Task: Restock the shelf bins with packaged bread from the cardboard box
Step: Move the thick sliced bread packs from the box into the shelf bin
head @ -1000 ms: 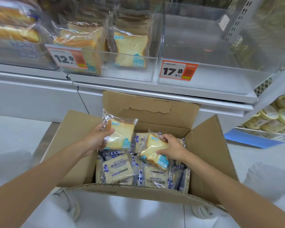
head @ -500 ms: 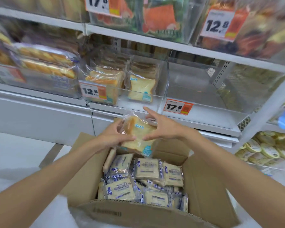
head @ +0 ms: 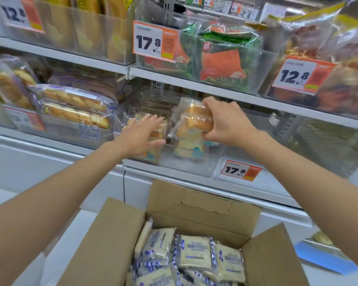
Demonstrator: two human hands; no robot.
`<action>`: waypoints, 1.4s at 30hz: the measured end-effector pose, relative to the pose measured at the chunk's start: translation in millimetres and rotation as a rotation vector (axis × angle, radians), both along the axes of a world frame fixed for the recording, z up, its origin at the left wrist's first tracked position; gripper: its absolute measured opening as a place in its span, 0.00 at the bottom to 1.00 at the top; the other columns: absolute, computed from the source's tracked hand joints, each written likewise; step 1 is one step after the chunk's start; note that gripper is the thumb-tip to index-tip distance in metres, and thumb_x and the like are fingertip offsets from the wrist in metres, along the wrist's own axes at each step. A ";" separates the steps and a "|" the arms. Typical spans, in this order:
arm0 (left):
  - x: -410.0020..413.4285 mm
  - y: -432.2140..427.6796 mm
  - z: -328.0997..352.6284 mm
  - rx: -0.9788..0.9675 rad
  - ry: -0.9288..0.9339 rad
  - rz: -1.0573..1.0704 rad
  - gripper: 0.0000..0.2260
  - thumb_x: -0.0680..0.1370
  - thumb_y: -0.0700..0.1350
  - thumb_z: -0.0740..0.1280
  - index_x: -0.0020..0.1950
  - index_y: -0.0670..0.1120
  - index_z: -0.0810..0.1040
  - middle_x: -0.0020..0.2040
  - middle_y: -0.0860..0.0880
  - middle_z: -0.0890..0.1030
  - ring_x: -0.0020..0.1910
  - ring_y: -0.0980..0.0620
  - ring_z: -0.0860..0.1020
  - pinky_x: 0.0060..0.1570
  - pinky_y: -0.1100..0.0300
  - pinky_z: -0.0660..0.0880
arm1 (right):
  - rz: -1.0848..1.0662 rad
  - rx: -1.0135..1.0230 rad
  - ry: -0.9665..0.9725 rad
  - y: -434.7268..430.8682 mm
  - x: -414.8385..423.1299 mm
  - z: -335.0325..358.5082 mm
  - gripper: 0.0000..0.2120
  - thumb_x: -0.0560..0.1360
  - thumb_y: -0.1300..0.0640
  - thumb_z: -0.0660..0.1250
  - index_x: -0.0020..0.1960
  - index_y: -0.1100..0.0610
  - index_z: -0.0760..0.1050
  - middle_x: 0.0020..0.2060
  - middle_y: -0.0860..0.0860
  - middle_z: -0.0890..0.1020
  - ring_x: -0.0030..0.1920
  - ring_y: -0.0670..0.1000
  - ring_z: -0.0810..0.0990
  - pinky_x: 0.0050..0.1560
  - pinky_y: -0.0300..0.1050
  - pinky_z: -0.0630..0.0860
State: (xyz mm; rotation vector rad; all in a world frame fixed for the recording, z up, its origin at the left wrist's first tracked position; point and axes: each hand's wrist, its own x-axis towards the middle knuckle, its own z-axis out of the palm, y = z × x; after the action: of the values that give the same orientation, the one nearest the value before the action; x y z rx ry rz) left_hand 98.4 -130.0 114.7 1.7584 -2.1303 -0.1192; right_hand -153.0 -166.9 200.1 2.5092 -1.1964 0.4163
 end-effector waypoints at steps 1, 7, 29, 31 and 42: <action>0.9 -6.5 -6.9 -0.002 -0.065 -0.009 0.32 0.79 0.61 0.60 0.80 0.52 0.54 0.80 0.49 0.56 0.79 0.50 0.51 0.76 0.43 0.49 | -0.021 0.084 0.078 -9.0 3.5 -7.0 0.33 0.63 0.48 0.72 0.64 0.55 0.65 0.46 0.51 0.79 0.47 0.57 0.78 0.48 0.49 0.69; 12.0 -19.1 -44.0 -0.102 -0.161 -0.036 0.39 0.74 0.72 0.35 0.80 0.55 0.52 0.79 0.52 0.60 0.78 0.51 0.56 0.75 0.47 0.50 | -0.161 0.794 0.017 -55.6 17.6 -31.4 0.47 0.63 0.33 0.74 0.74 0.51 0.61 0.70 0.48 0.70 0.67 0.52 0.71 0.66 0.46 0.68; 4.4 -54.1 -41.3 -0.095 -0.125 0.101 0.34 0.74 0.72 0.37 0.77 0.64 0.56 0.78 0.54 0.61 0.78 0.53 0.57 0.74 0.46 0.49 | -0.322 0.528 0.099 -62.3 43.3 -82.8 0.41 0.72 0.24 0.41 0.79 0.45 0.49 0.75 0.61 0.59 0.75 0.61 0.56 0.74 0.58 0.51; 1.7 -51.8 -32.6 -0.015 -0.048 0.108 0.31 0.76 0.72 0.45 0.77 0.63 0.56 0.79 0.54 0.60 0.78 0.52 0.56 0.75 0.44 0.47 | -0.305 0.535 0.018 -58.8 37.8 -81.7 0.40 0.73 0.25 0.43 0.78 0.45 0.51 0.76 0.60 0.59 0.76 0.60 0.56 0.74 0.57 0.50; -95.0 50.3 -44.0 -0.095 0.372 -0.027 0.06 0.74 0.42 0.65 0.46 0.50 0.69 0.37 0.54 0.73 0.36 0.50 0.75 0.36 0.53 0.71 | -0.059 0.377 -0.317 68.0 -32.0 -135.8 0.06 0.77 0.54 0.62 0.47 0.55 0.76 0.42 0.47 0.74 0.41 0.50 0.74 0.41 0.48 0.71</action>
State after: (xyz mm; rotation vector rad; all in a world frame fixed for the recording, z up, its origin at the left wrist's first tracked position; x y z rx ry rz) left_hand 3.4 -79.7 70.7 1.5165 -1.8596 -0.3199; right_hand -184.9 -98.9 64.3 2.7857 -1.5939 0.6450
